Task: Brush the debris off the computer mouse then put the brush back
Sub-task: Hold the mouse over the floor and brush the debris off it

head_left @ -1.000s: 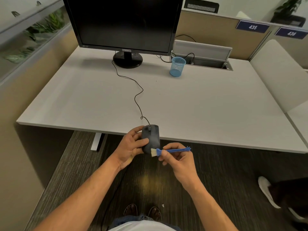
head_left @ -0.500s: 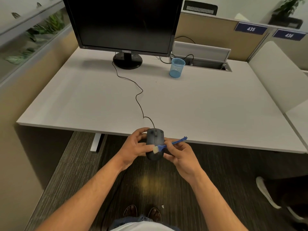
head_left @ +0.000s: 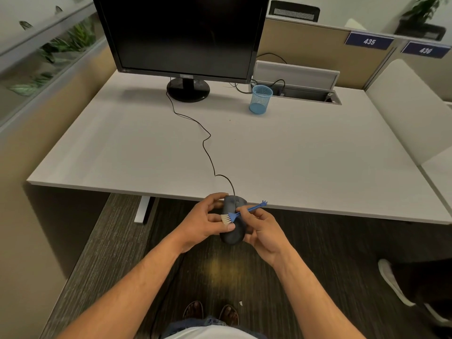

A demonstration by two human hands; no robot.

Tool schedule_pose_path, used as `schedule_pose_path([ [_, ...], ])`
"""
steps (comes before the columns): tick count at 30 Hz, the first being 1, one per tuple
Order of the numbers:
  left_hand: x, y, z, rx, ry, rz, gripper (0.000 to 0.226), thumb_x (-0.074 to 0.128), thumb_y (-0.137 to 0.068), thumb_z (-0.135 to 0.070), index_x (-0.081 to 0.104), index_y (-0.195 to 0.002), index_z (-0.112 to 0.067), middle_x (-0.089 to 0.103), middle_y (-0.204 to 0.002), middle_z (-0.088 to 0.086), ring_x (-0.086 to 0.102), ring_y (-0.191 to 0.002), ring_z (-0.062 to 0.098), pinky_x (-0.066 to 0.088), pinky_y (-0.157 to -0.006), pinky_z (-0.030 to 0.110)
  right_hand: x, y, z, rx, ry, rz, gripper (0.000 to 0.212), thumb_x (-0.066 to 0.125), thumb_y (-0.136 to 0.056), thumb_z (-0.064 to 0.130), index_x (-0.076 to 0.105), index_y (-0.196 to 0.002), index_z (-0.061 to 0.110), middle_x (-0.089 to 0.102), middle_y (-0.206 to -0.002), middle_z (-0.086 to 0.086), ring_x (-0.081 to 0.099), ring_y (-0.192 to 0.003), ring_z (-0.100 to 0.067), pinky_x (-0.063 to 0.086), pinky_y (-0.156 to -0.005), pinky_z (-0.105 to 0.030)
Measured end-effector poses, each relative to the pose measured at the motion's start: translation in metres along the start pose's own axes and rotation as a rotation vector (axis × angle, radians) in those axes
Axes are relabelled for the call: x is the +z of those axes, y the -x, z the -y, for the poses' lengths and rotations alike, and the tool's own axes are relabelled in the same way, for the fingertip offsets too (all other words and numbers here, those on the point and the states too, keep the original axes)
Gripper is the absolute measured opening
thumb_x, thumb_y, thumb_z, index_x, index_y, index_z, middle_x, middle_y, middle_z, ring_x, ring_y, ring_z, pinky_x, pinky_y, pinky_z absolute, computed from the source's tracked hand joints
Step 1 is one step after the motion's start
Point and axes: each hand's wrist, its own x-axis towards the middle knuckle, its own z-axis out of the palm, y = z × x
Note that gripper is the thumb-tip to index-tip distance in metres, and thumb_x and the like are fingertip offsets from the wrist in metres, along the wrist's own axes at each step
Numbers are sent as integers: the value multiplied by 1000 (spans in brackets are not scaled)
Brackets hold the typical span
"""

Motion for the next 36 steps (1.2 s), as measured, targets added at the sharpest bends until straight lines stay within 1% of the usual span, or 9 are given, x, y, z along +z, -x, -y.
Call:
schedule_pose_path([
  [7,-1,0,0,-48,-59,34,87,84,-77,-10,38,-148,-27,54,-138,-3,70,-108,16,59,-88,36,-2,-3,-6,-27,22,-55,45,72,-81,32,69,-116,3,76,-113,-14,72,-108,-29,60,-90,-48],
  [10,0,0,-3,-62,-110,33,85,83,-80,-15,35,-150,-27,52,-137,-6,70,-106,12,60,-82,30,-2,-5,-7,-40,43,-81,45,72,-81,33,70,-115,4,76,-110,-13,73,-105,-27,61,-86,-44],
  [13,2,-1,-6,-27,-309,-50,80,82,-81,-29,38,-148,-33,51,-137,-12,68,-105,7,58,-82,23,-2,-6,-7,-44,45,-93,41,72,-81,32,71,-112,5,77,-107,-13,75,-100,-25,63,-78,-37],
  [15,3,-2,-9,17,-408,-88,72,81,-81,-34,43,-144,-35,51,-136,-15,67,-104,4,55,-83,19,-2,-7,-8,-48,55,-90,42,73,-80,32,71,-111,4,77,-107,-14,75,-100,-25,62,-78,-36],
  [20,6,-3,-16,72,-478,-121,38,78,-83,-36,58,-115,-43,57,-121,-24,64,-97,-1,48,-70,11,-3,-7,-7,-76,104,-58,44,75,-78,25,70,-115,4,76,-111,-14,73,-107,-27,57,-97,-49],
  [26,6,-4,-17,50,-518,-153,18,77,-83,-34,63,-94,-39,58,-109,-25,59,-91,-11,44,-64,8,-10,-9,-9,-108,155,-24,30,74,-84,11,72,-114,12,76,-111,-8,71,-110,-25,58,-96,-48],
  [29,6,-5,-17,42,-498,-157,17,78,-84,-33,64,-92,-38,61,-109,-22,63,-88,-2,46,-68,13,-12,-11,-10,-125,142,-7,37,77,-78,13,71,-115,15,76,-112,-7,70,-112,-25,59,-92,-44],
  [33,5,-7,-16,15,-447,-175,17,78,-84,-30,64,-92,-36,64,-111,-15,66,-88,13,59,-77,32,-14,-14,-13,-135,115,8,51,82,-71,12,69,-120,19,75,-112,-5,70,-111,-26,60,-91,-45],
  [36,5,-7,-17,0,-429,-197,16,78,-84,-28,64,-91,-32,65,-111,-13,66,-91,18,60,-80,42,-15,-16,-13,-119,116,13,58,85,-68,13,69,-122,24,75,-110,-2,71,-110,-24,60,-91,-48],
])
